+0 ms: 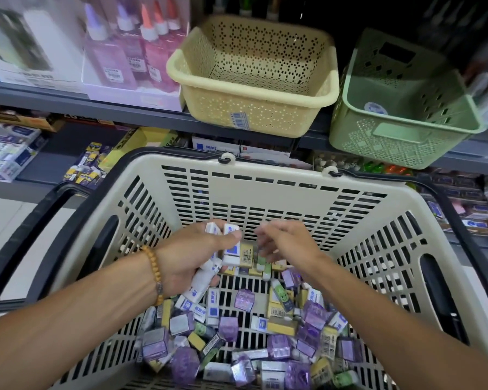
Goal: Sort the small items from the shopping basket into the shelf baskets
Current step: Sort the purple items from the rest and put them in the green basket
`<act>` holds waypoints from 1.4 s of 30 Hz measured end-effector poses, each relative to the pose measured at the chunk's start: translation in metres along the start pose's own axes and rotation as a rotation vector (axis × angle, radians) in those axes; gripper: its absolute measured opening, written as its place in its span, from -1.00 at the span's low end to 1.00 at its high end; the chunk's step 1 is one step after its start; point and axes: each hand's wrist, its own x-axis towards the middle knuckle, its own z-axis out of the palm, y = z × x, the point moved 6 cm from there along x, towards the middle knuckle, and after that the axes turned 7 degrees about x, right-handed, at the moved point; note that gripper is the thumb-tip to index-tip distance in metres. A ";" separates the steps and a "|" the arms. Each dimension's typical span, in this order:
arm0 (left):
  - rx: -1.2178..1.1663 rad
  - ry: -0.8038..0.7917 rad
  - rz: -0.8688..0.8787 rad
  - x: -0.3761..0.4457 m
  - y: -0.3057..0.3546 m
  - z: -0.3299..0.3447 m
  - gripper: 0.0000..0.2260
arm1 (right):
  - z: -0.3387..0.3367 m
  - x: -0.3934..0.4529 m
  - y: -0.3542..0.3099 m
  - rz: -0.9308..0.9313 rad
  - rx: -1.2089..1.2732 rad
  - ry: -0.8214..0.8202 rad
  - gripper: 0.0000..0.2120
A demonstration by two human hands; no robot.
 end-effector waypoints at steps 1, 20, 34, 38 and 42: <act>0.004 0.009 0.011 0.000 0.000 -0.001 -0.88 | 0.007 -0.005 -0.010 0.007 0.076 -0.075 -0.74; -0.321 0.087 0.014 0.016 0.003 -0.006 -0.67 | -0.035 0.009 0.038 0.109 -0.281 0.202 -0.92; -0.462 0.066 0.128 0.012 0.011 -0.002 -0.62 | 0.027 -0.025 -0.026 -0.016 0.057 -0.216 -0.74; -0.453 0.067 0.134 0.011 0.011 0.001 -0.72 | 0.045 -0.028 -0.027 -0.031 0.064 -0.287 -0.70; -0.389 0.150 0.054 0.012 0.003 -0.004 -0.83 | 0.014 -0.026 -0.023 0.024 -0.077 -0.256 -0.65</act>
